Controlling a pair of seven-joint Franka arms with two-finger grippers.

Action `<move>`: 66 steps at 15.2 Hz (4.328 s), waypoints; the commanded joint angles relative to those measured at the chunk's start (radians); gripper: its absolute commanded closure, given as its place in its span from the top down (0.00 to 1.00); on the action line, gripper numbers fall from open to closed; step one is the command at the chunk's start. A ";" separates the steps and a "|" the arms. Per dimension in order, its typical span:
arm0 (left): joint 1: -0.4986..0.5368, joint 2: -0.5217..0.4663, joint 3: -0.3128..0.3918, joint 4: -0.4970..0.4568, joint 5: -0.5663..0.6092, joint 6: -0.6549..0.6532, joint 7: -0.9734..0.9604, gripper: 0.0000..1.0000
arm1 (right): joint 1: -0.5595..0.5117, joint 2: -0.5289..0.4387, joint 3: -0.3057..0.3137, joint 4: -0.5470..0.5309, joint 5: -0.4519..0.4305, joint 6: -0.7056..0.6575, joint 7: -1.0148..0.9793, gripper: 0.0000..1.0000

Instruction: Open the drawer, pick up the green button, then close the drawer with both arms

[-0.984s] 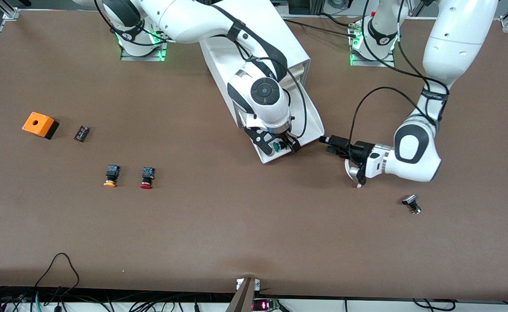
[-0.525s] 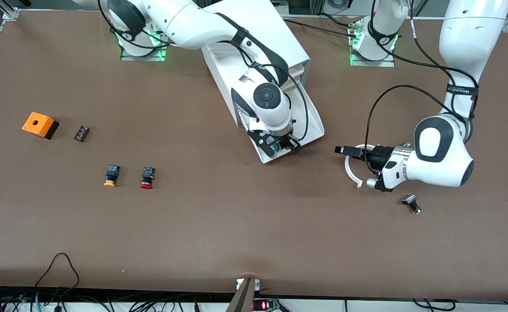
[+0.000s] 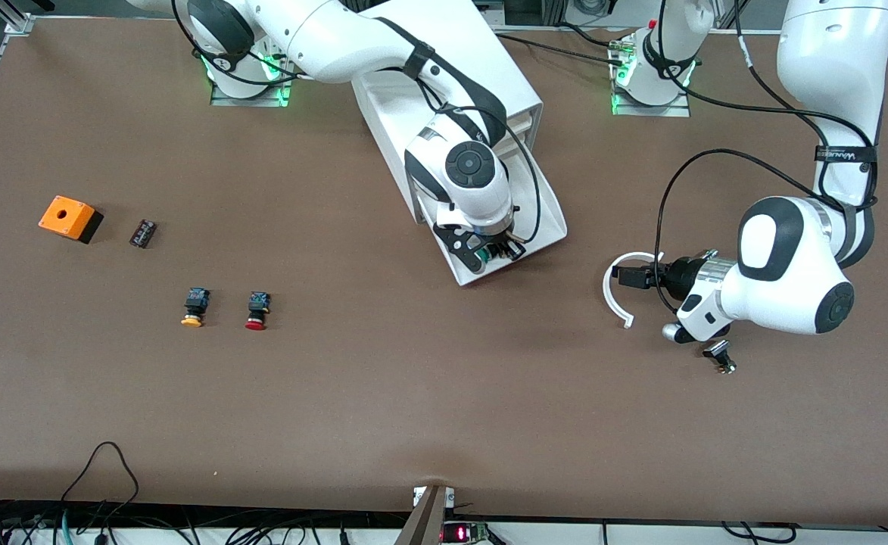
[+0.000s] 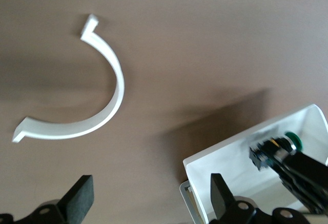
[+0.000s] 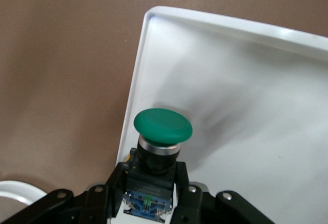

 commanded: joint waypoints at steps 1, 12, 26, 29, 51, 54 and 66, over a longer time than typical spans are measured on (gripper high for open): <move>-0.018 -0.011 -0.005 -0.002 0.081 -0.011 -0.106 1.00 | -0.029 -0.025 0.010 0.055 0.008 -0.088 -0.002 0.00; -0.243 0.022 -0.008 -0.131 0.227 0.416 -0.535 1.00 | -0.272 -0.162 0.001 0.037 0.007 -0.415 -0.896 0.00; -0.426 0.032 -0.069 -0.295 0.226 0.624 -0.740 1.00 | -0.445 -0.426 -0.125 -0.745 0.010 0.115 -1.648 0.00; -0.418 0.021 -0.097 -0.291 0.221 0.548 -0.738 1.00 | -0.454 -0.405 -0.125 -0.827 0.011 0.238 -1.650 0.00; -0.410 0.027 -0.230 -0.303 0.026 0.368 -0.579 1.00 | -0.513 -0.676 -0.209 -0.749 -0.007 0.104 -1.650 0.99; -0.420 0.027 -0.233 -0.301 0.023 0.345 -0.579 1.00 | -0.581 -0.768 -0.186 -0.749 -0.024 -0.005 -1.648 0.99; -0.285 0.019 -0.207 -0.076 0.248 0.187 -0.546 1.00 | -0.824 -1.065 0.003 -0.749 -0.102 -0.416 -1.568 0.99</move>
